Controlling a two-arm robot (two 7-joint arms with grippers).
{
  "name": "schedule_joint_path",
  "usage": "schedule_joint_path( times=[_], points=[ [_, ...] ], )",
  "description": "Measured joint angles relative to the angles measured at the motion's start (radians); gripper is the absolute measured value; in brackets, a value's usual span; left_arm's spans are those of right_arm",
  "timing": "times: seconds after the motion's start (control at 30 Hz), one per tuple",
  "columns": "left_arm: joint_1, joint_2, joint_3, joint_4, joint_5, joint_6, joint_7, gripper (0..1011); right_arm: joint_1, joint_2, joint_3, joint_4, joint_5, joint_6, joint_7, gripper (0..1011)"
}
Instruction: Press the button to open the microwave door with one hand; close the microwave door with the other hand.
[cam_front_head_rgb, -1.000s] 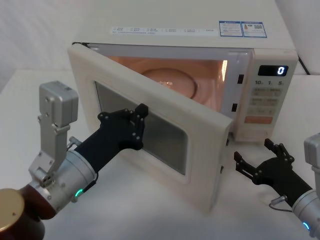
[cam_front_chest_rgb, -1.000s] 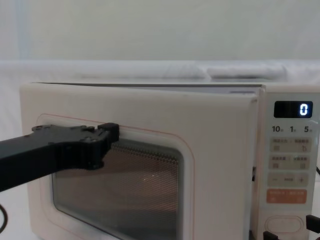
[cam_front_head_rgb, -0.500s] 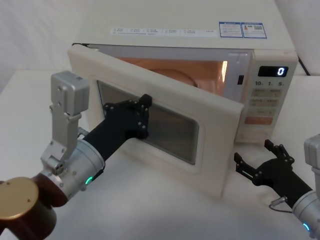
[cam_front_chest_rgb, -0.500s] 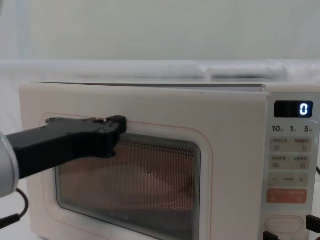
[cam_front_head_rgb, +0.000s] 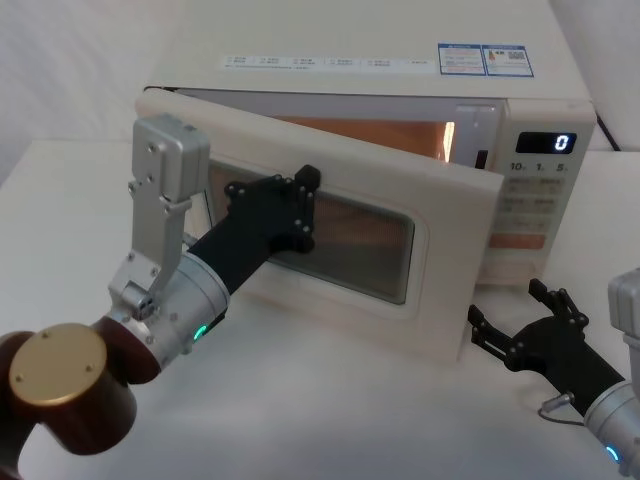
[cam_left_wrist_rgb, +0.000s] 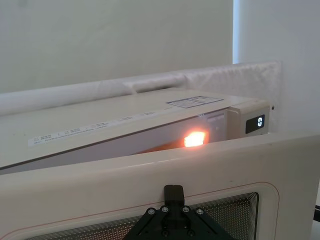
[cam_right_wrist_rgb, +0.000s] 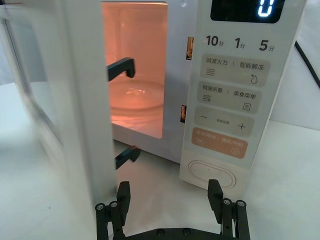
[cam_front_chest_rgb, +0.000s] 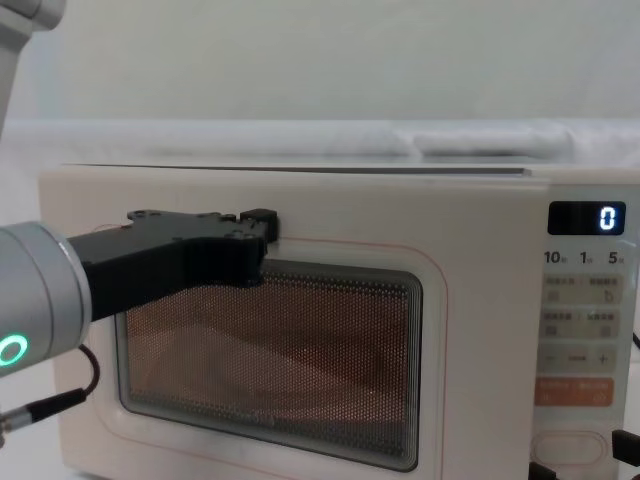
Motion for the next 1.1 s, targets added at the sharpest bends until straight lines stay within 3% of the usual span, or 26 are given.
schedule_joint_path(
  times=[1.1],
  points=[
    [-0.083,-0.079,0.001,0.08,0.089,0.022,0.025,0,0.0,0.0,0.0,0.0,0.0,0.0,0.0,1001]
  ],
)
